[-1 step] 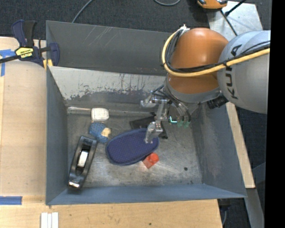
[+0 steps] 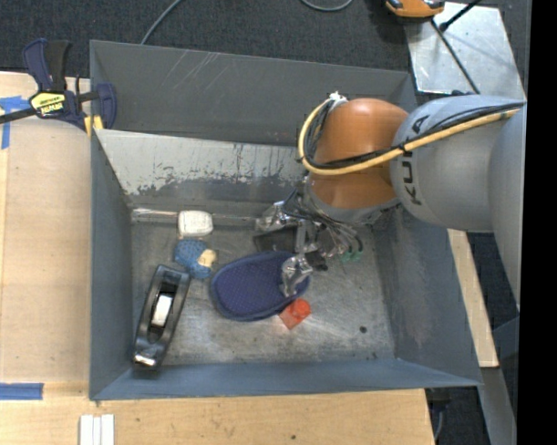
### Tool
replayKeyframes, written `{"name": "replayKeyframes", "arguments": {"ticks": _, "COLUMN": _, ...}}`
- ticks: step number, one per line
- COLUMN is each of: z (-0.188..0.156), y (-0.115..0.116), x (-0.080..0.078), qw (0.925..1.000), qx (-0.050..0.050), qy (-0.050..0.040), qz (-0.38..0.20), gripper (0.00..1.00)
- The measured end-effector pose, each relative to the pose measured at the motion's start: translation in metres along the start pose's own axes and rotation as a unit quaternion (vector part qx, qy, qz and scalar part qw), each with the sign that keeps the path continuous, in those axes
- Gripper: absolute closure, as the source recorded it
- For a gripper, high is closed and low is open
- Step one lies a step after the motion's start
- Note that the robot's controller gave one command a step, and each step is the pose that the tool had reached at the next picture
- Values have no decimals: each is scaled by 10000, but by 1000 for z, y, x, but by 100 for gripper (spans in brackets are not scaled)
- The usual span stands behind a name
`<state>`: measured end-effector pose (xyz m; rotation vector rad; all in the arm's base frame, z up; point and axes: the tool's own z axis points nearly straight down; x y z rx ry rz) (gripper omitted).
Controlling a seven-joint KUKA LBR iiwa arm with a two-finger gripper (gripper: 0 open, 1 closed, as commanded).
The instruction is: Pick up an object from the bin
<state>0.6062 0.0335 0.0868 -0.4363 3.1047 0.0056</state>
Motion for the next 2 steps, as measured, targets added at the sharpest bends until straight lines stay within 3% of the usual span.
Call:
{"name": "replayKeyframes", "arguments": {"ticks": 1, "z": 1, "y": -1, "x": 2, "qw": 10000, "qx": 0, "qy": 49, "qz": 9, "gripper": 100}}
{"name": "replayKeyframes", "arguments": {"ticks": 2, "z": -134, "y": -25, "x": 1, "qw": 10000, "qx": 34, "qy": -29, "qz": 44, "gripper": 100}}
